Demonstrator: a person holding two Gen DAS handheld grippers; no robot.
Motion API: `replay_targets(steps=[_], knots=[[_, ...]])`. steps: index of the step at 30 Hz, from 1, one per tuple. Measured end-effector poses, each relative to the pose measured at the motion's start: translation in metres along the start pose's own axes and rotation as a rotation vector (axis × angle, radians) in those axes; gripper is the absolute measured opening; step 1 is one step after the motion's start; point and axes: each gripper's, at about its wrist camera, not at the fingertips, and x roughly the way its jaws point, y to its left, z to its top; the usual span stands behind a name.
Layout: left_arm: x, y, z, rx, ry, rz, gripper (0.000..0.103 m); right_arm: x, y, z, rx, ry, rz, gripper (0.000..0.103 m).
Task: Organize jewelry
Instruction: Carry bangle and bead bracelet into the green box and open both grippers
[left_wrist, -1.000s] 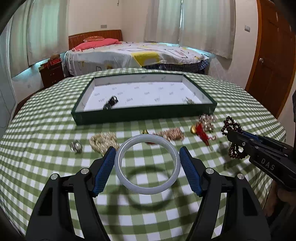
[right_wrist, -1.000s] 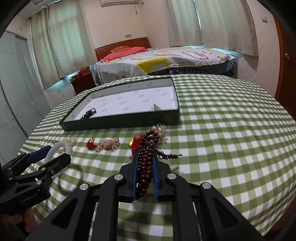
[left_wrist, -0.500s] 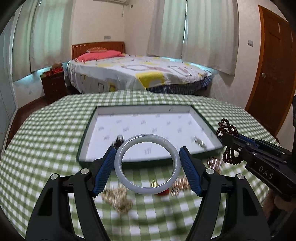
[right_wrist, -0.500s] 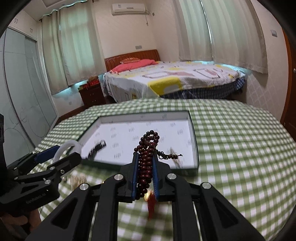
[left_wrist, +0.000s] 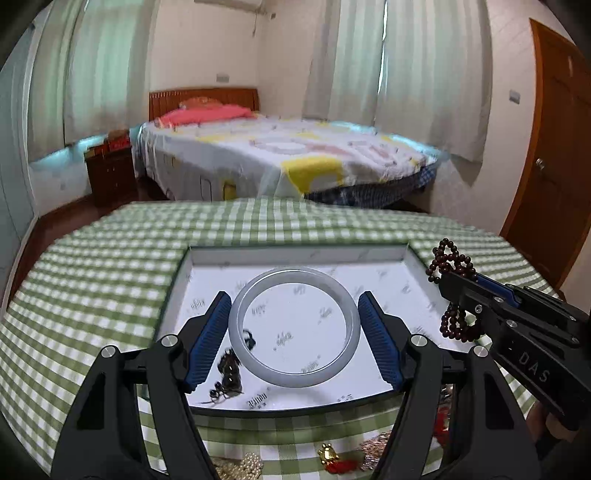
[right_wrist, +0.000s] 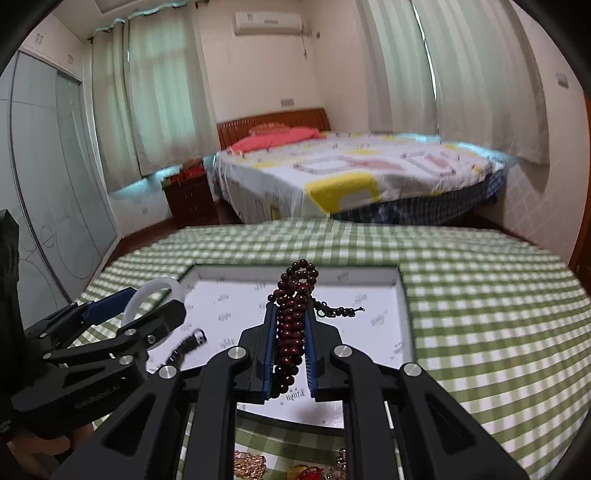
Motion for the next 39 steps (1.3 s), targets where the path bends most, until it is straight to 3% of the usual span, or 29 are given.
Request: replay_targets(steps=[8, 18, 20, 22, 24, 39], knots=[[0.05, 0.002, -0.021, 0.001, 0.129, -0.002, 0.069, 0.048, -0.006, -0.024, 0.014, 0.154, -0.002, 0.014], [0.076, 0.008, -0.03, -0.028, 0.224, -0.017, 0.069, 0.069, -0.013, -0.031, 0.027, 0.252, -0.002, 0.015], [0.079, 0.009, -0.03, -0.041, 0.238, -0.025, 0.069, 0.071, -0.014, -0.032, 0.034, 0.257, -0.002, 0.018], [0.081, 0.01, -0.031, -0.046, 0.249, -0.029, 0.069, 0.071, -0.015, -0.033, 0.04, 0.26, -0.001, 0.033], [0.083, 0.011, -0.031, -0.052, 0.261, -0.03, 0.069, 0.07, -0.016, -0.033, 0.047, 0.259, -0.007, 0.041], [0.074, 0.006, -0.029, -0.035, 0.236, -0.028, 0.072, 0.06, -0.019, -0.032, 0.043, 0.23, -0.02, 0.043]])
